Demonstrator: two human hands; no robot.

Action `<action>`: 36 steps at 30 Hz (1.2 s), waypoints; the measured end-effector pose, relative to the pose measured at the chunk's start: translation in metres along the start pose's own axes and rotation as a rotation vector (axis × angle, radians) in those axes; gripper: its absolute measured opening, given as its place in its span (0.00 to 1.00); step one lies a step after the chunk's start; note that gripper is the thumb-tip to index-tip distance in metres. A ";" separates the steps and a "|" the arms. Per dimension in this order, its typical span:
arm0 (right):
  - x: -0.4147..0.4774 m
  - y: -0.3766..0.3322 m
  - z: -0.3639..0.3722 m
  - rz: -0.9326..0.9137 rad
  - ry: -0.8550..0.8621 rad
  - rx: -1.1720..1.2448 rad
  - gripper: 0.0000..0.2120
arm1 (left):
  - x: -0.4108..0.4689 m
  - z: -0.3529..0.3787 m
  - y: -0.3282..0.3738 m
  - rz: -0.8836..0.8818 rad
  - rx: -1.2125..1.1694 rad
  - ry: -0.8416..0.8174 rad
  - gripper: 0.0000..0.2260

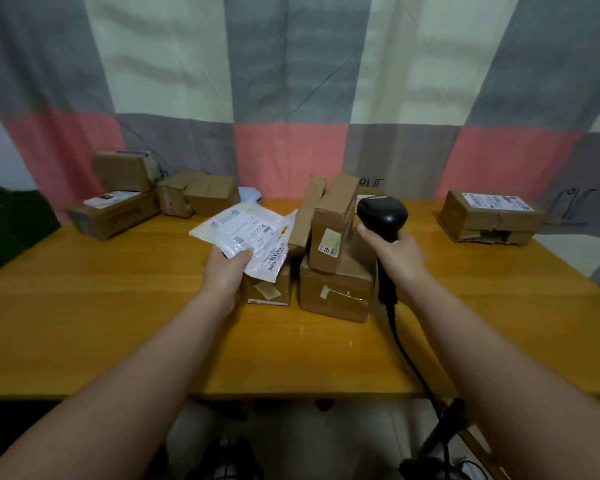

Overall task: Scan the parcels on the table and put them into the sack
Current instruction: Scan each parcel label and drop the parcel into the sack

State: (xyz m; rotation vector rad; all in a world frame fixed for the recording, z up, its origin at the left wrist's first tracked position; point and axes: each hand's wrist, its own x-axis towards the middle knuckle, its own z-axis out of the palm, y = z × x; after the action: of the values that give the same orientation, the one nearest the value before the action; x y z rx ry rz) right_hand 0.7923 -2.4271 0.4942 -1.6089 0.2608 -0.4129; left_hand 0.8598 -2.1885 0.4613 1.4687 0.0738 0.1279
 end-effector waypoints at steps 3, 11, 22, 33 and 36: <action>-0.021 -0.022 0.000 -0.175 0.072 -0.057 0.09 | -0.015 -0.015 0.019 0.173 -0.009 0.079 0.15; -0.084 -0.042 0.022 -0.494 -0.016 -0.198 0.16 | -0.052 -0.063 0.029 0.340 0.098 0.154 0.13; -0.092 0.005 0.088 -0.450 -0.286 -0.629 0.17 | -0.058 -0.088 0.006 0.157 0.159 0.099 0.06; -0.041 0.006 0.088 -0.348 -0.101 -0.755 0.16 | -0.028 -0.113 0.027 0.250 0.324 0.135 0.05; -0.044 -0.008 0.090 -0.465 -0.123 -0.627 0.20 | -0.019 -0.119 0.048 0.486 0.634 0.129 0.06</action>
State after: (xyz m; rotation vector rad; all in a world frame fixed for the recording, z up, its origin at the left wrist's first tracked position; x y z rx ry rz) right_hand 0.7889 -2.3261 0.4932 -2.3136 -0.1000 -0.6225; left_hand 0.8237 -2.0692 0.4969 2.0893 -0.1555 0.6414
